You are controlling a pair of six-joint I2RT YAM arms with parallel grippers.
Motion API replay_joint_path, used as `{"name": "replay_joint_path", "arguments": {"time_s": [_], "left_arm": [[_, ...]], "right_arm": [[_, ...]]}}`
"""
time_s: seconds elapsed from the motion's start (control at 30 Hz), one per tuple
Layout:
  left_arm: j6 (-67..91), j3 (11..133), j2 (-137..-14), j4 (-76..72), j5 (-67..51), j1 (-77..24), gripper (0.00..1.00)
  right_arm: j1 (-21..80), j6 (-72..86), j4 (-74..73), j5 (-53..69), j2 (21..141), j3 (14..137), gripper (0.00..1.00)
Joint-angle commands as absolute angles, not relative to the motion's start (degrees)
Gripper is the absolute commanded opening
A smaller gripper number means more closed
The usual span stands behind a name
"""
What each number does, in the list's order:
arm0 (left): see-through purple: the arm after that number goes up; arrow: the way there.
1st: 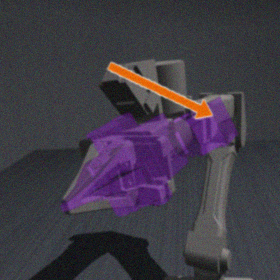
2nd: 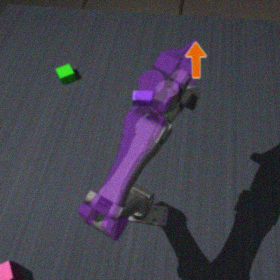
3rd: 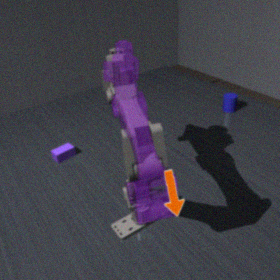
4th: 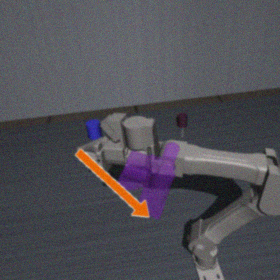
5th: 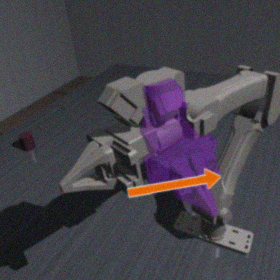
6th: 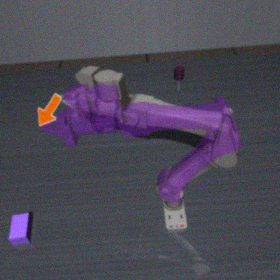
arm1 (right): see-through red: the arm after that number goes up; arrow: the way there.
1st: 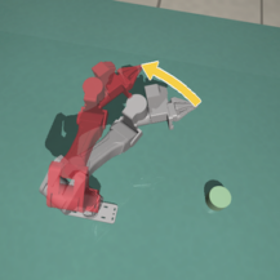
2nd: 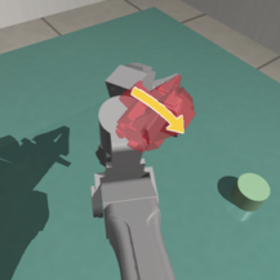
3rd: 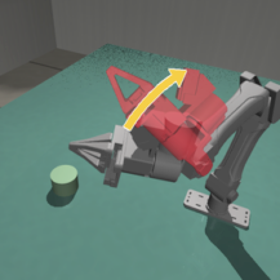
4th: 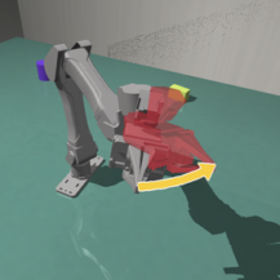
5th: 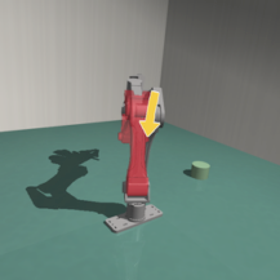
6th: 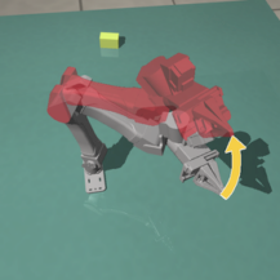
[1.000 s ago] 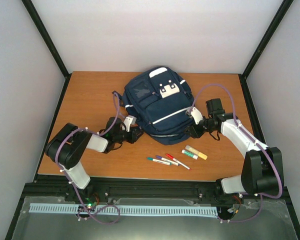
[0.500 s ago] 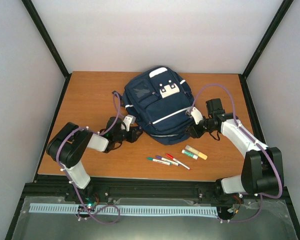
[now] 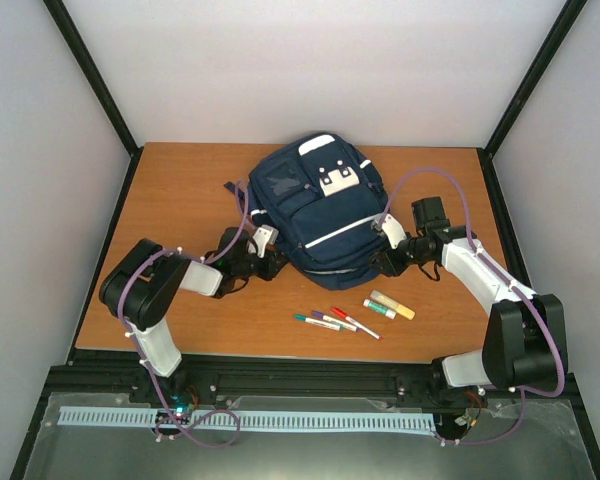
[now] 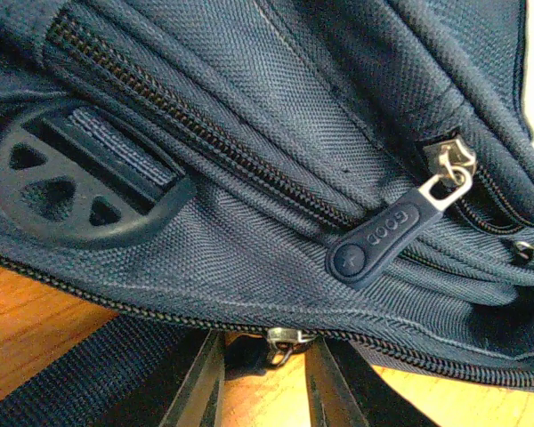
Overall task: Pack the student bag
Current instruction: Zip the student bag at the center of the board.
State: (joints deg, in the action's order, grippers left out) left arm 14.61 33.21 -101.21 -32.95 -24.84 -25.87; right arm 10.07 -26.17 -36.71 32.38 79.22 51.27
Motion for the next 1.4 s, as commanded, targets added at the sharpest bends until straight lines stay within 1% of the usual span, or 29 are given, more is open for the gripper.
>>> {"name": "replay_joint_path", "arguments": {"time_s": [0.0,0.1,0.23,0.3,0.5,0.67,0.7,0.8,0.93,1.17,1.37], "left_arm": [[11.61,34.16,-101.7,-31.83,-20.87,-27.54,0.24],[11.02,34.32,-102.37,-31.4,-19.08,-28.71,0.24],[10.74,34.44,-103.1,-31.23,-17.3,-29.97,0.28],[10.72,34.3,-103.05,-31.2,-16.93,-30.22,0.27],[11.21,32.18,-100.38,-30.93,-14.61,-30.71,0.17],[13.12,32.81,-97.45,-23.3,-12.2,-31.02,0.02],[13.56,33.13,-97.25,-21.94,-12.6,-31.0,0.01],[14.92,33.59,-95.83,-18.03,-13.43,-31.72,0.01],[15.78,32.74,-92.52,-13.33,-14.74,-32.72,0.01],[17.04,33.9,-91.39,-8.75,-17.68,-36.75,0.01],[17.55,38.74,-95.62,-7.05,-17.13,-42.74,0.01]], "right_arm": [[10.28,-27.04,-37.11,33.36,79.36,52.03,0.45],[10.28,-27.05,-37.14,33.35,79.37,51.99,0.45],[10.28,-27.02,-37.18,33.37,79.15,52.03,0.45],[10.28,-27.04,-37.18,33.37,79.1,52.03,0.45],[10.28,-27.05,-37.09,33.39,79.16,52.02,0.45],[10.28,-26.54,-36.68,33.08,79.58,51.94,0.45],[10.28,-26.18,-36.43,32.56,79.88,52.05,0.43],[10.36,-24.85,-35.6,30.28,82.06,52.59,0.39],[11.0,-23.71,-35.16,26.83,85.83,53.1,0.35],[12.4,-22.96,-35.1,25.03,88.81,53.94,0.34],[12.74,-23.05,-35.72,25.22,90.75,54.14,0.34]]}}
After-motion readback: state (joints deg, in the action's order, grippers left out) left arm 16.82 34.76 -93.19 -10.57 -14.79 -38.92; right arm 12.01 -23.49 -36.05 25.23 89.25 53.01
